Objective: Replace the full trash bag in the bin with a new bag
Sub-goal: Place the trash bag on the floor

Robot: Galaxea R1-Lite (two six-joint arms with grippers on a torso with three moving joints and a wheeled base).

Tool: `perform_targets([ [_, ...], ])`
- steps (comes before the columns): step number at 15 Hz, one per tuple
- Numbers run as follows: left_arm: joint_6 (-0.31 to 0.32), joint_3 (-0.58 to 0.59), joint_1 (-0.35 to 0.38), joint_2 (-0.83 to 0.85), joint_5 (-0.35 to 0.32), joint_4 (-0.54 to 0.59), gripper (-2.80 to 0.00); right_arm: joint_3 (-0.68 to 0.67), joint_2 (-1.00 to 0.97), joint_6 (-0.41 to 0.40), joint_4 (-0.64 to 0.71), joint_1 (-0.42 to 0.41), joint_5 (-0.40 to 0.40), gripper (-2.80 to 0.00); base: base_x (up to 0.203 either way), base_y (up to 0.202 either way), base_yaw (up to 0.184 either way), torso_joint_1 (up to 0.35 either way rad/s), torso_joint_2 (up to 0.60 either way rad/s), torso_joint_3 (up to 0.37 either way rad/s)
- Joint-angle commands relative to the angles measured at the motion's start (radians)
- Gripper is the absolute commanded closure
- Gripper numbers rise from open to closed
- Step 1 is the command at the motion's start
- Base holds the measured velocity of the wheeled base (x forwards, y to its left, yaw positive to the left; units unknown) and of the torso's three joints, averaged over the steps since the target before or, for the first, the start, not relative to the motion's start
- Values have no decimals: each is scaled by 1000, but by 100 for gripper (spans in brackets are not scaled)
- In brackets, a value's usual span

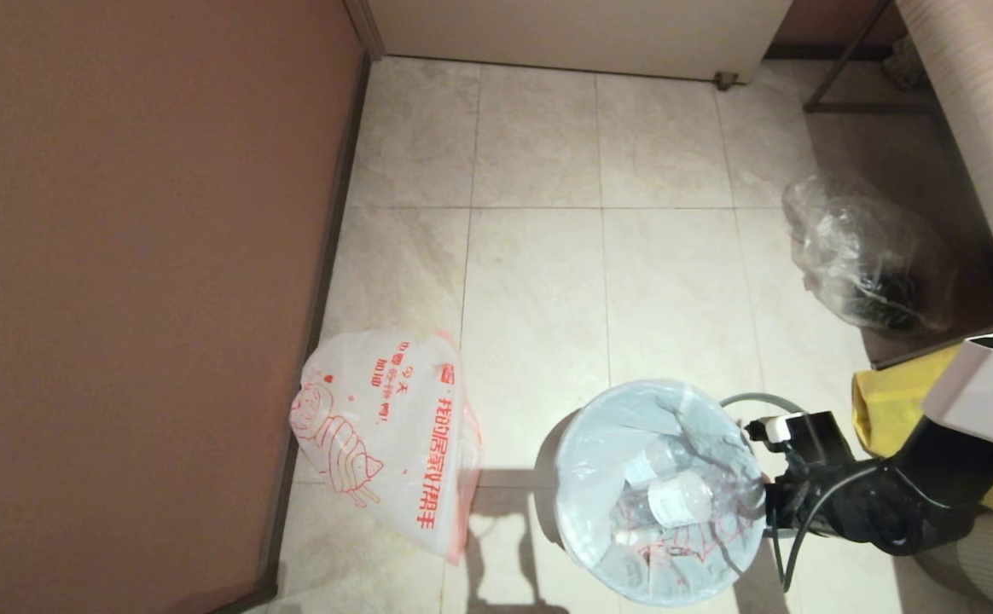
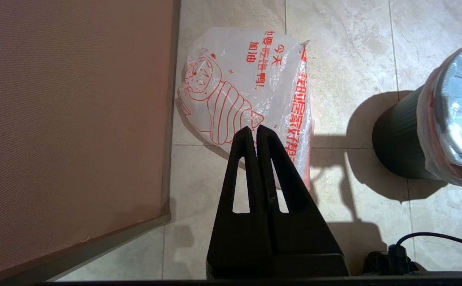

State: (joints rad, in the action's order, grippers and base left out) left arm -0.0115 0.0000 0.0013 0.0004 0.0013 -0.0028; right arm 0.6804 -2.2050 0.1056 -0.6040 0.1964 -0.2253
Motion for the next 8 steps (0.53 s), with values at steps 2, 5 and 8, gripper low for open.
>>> perform_targets([
  [2,-1,0,0,1,0,0,0,-61,133,32,-3,49,-2,0,0,0,0,0,0,0],
  [5,-1,0,0,0,0,0,0,-99,180,88,-5,59,-6,0,0,0,0,0,0,0],
  [8,-1,0,0,0,0,0,0,-99,116,101,-32,52,-16,0,0,0,0,0,0,0],
])
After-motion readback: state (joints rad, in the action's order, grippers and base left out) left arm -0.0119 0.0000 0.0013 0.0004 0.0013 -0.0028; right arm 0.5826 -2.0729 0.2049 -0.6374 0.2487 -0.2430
